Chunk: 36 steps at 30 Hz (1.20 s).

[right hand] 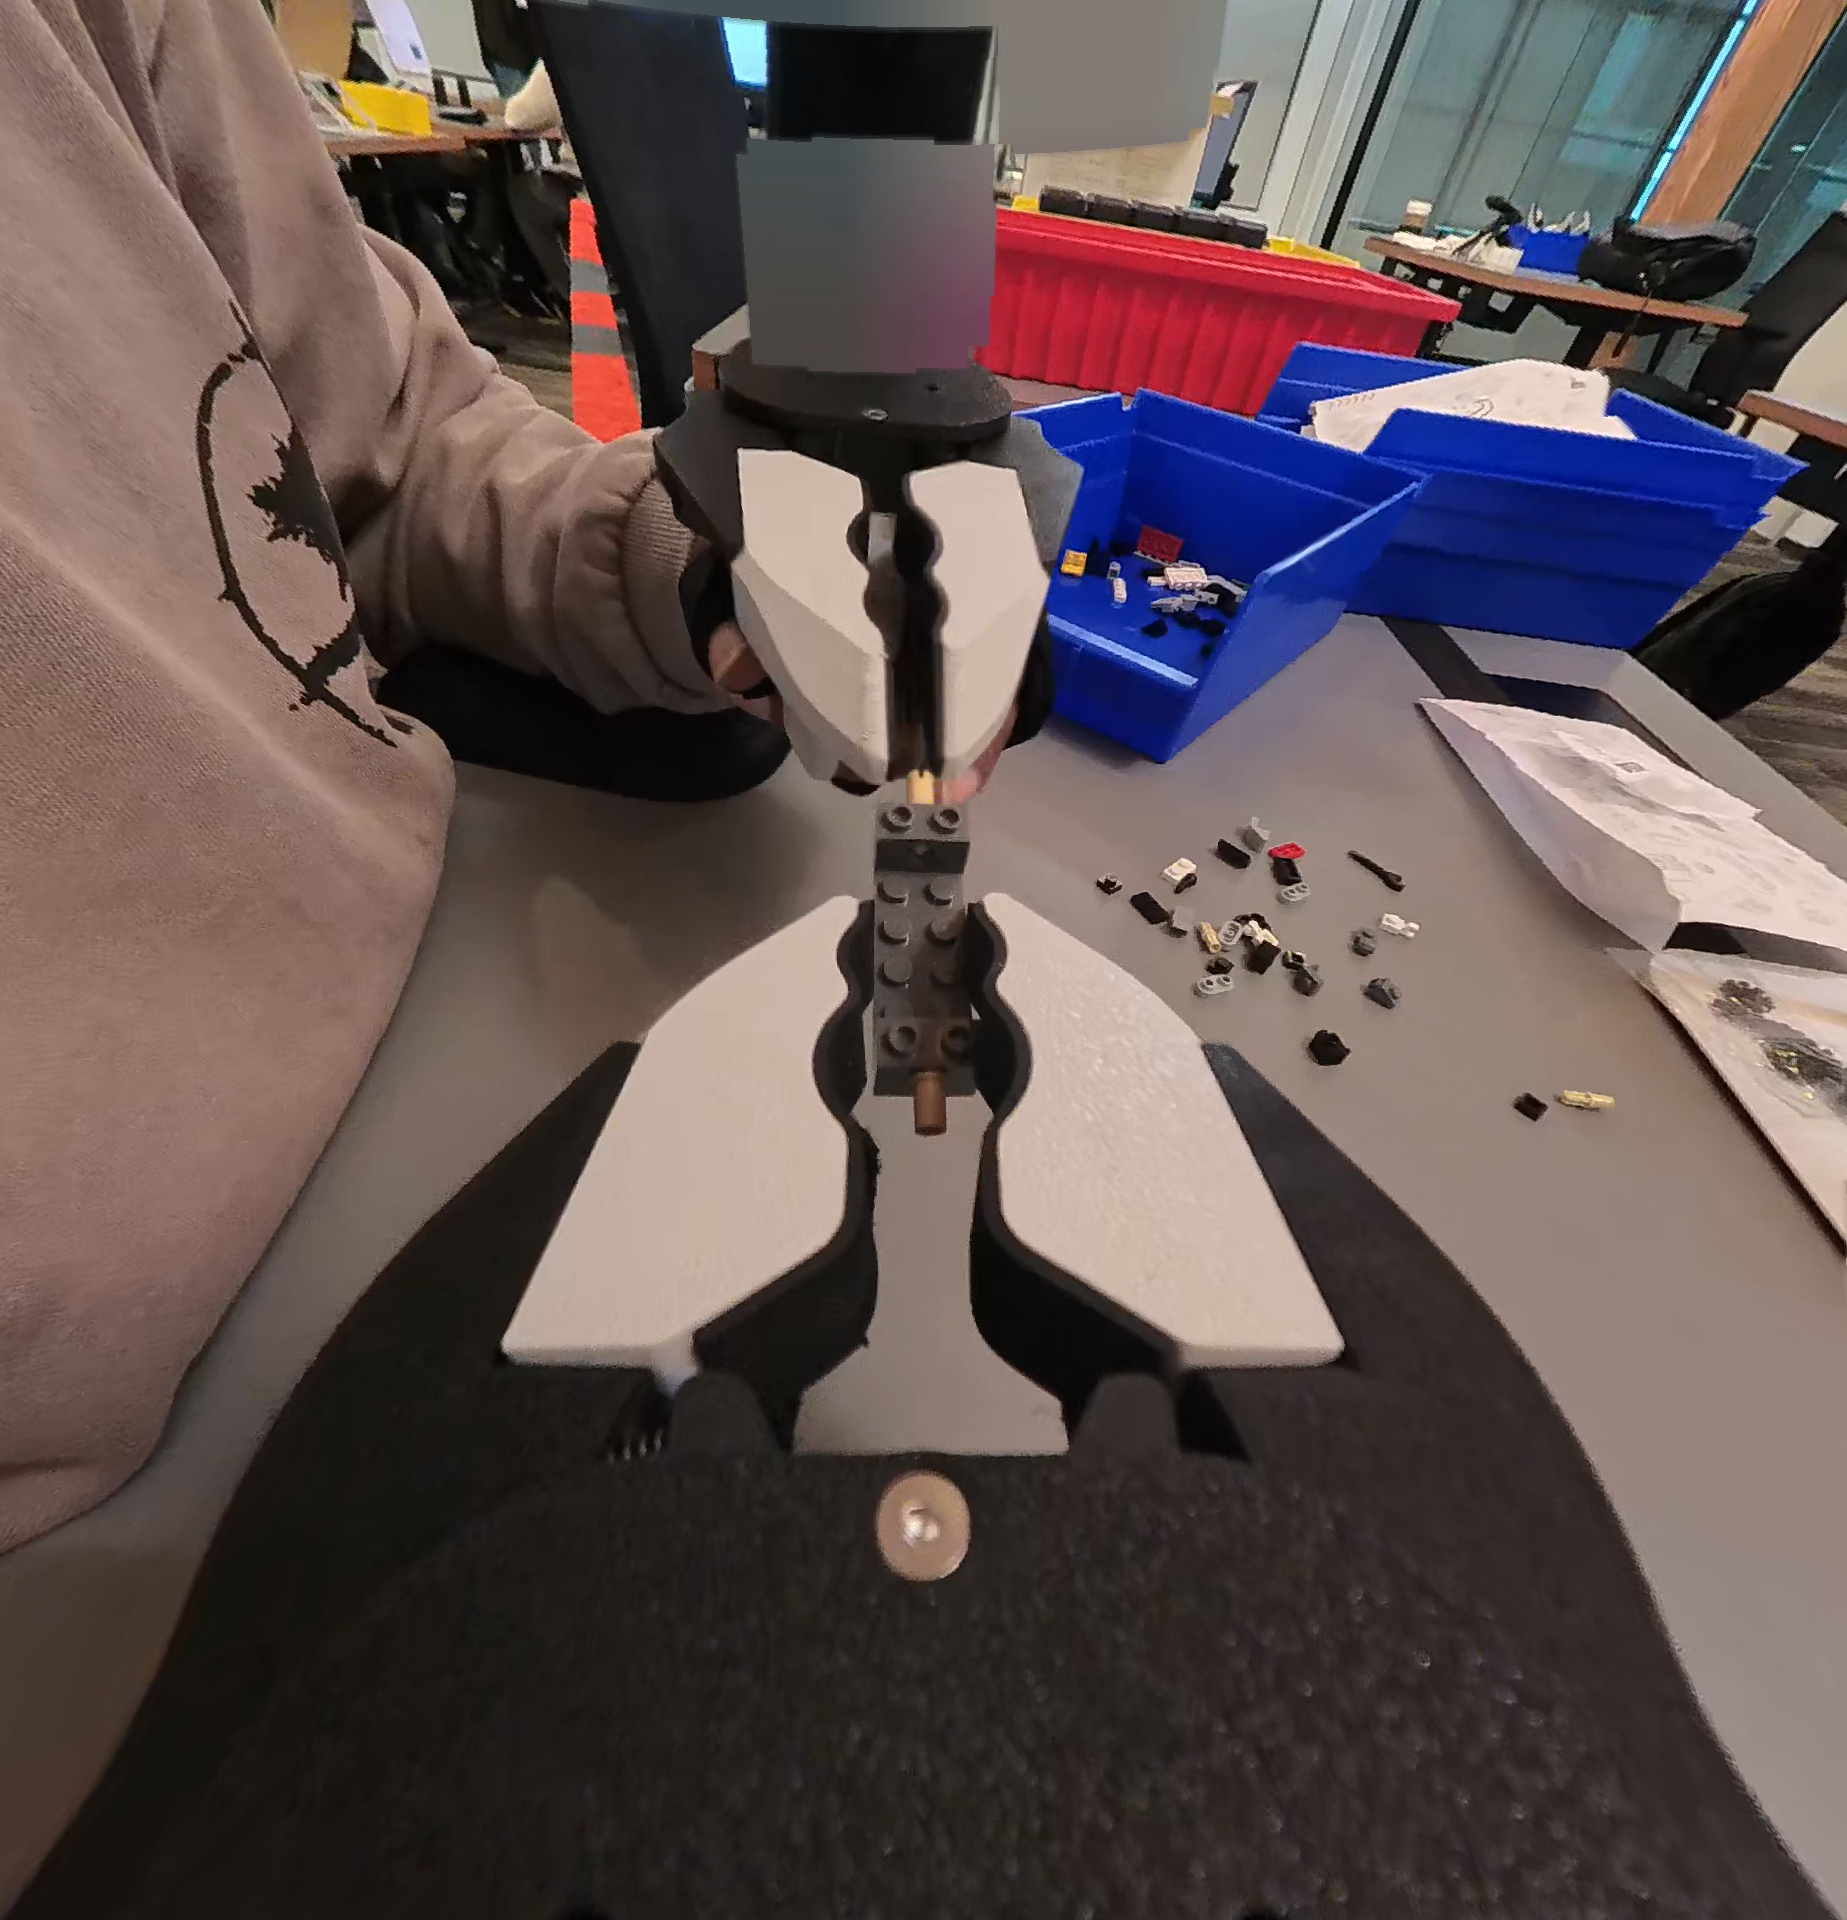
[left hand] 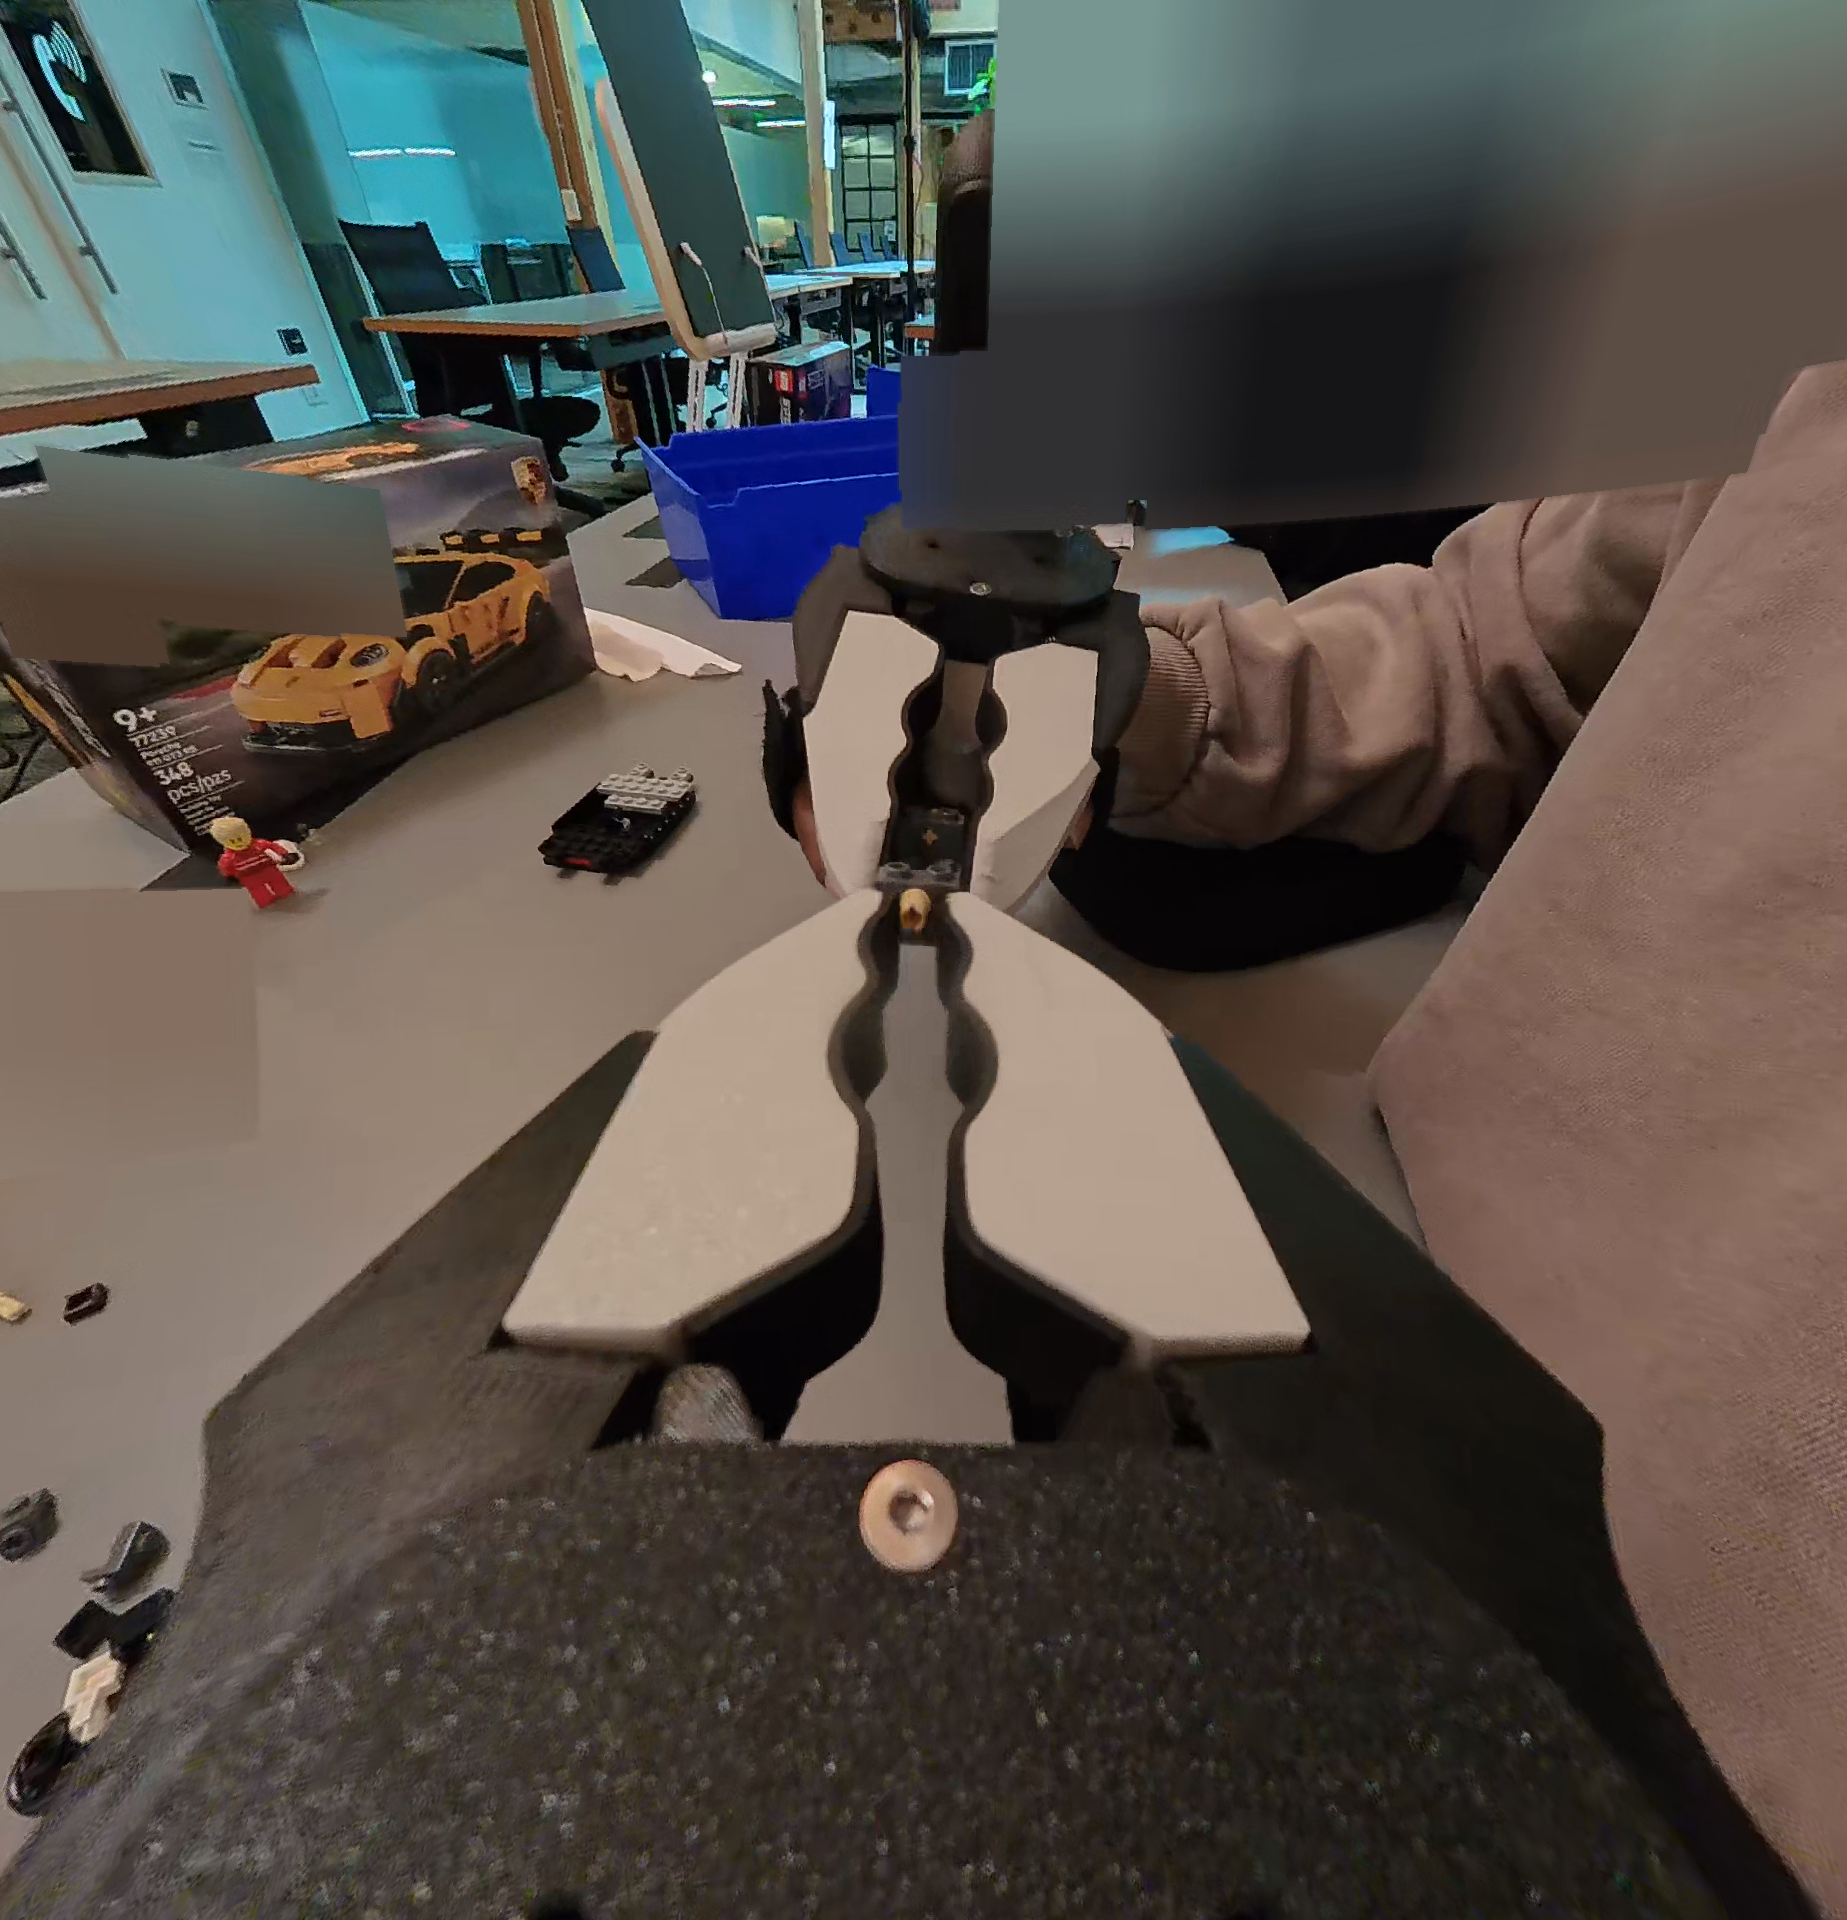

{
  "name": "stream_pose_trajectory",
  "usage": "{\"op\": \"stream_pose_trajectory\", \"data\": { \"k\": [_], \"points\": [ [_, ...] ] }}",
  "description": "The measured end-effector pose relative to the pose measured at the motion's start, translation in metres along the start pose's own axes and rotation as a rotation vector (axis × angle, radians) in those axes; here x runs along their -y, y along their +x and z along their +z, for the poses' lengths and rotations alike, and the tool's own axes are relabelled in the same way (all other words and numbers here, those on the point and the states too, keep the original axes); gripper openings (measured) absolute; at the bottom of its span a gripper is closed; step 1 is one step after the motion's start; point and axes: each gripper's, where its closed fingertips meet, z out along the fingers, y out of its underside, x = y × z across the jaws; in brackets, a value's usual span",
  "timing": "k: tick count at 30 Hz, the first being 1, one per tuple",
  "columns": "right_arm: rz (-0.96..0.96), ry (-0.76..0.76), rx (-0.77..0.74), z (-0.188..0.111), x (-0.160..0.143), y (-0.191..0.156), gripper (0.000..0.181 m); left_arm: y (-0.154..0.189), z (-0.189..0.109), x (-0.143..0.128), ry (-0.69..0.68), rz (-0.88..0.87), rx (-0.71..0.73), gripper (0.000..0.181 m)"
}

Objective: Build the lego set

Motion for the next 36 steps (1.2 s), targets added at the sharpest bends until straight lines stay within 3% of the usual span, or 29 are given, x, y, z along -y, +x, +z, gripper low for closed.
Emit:
{"op": "stream_pose_trajectory", "data": {
  "k": [12,16,25,36],
  "points": [
    [-0.030,-0.045,0.005,0.002,-0.005,-0.004,0.016,0.003,0.001,-0.006,-0.028,-0.001,-0.017,0.009],
    [-0.031,-0.054,0.010,0.003,-0.007,-0.005,0.016,0.005,0.002,-0.008,-0.038,0.007,-0.029,0.000],
    [-0.025,-0.028,0.016,0.002,-0.003,-0.006,0.016,0.005,-0.002,-0.005,-0.028,0.016,-0.031,0.010],
    [-0.031,-0.047,0.020,0.005,-0.005,-0.009,0.016,0.008,0.000,-0.011,-0.073,0.020,-0.041,0.005]
  ]
}}
